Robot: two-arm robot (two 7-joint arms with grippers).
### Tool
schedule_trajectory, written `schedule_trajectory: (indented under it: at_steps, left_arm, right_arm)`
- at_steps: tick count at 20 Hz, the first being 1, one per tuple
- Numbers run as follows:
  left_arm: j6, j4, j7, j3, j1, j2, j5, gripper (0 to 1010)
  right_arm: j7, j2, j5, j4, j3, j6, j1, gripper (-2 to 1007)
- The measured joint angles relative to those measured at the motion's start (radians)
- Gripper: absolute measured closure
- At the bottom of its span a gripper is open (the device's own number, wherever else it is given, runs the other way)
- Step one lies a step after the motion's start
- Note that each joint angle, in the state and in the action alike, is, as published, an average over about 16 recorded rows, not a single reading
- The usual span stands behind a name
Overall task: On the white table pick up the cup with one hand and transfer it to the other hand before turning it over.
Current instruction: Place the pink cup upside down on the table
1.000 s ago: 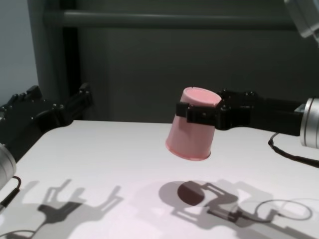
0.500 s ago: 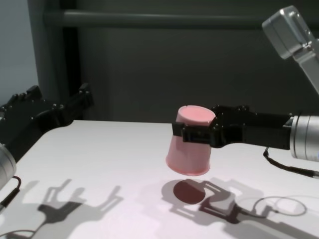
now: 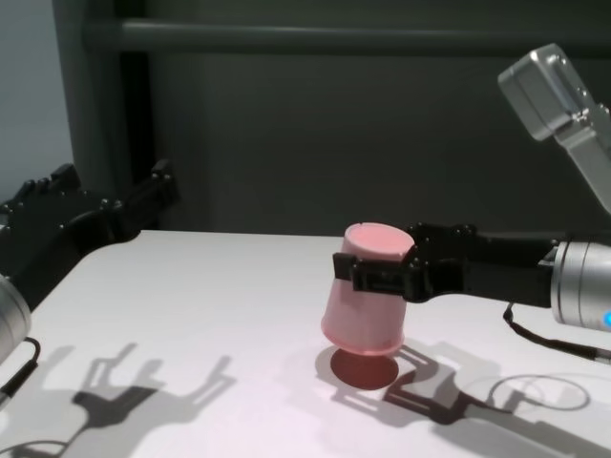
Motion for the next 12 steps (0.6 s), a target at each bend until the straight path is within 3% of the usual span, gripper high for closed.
schedule_trajectory:
  at_steps: [12]
  left_arm:
    - [0.000,0.000,0.000,0.000,0.000,0.000,0.000,7]
  right_arm:
    - [0.031,-0.037,-0.009,0.057,0.016,-0.005,0.002,248]
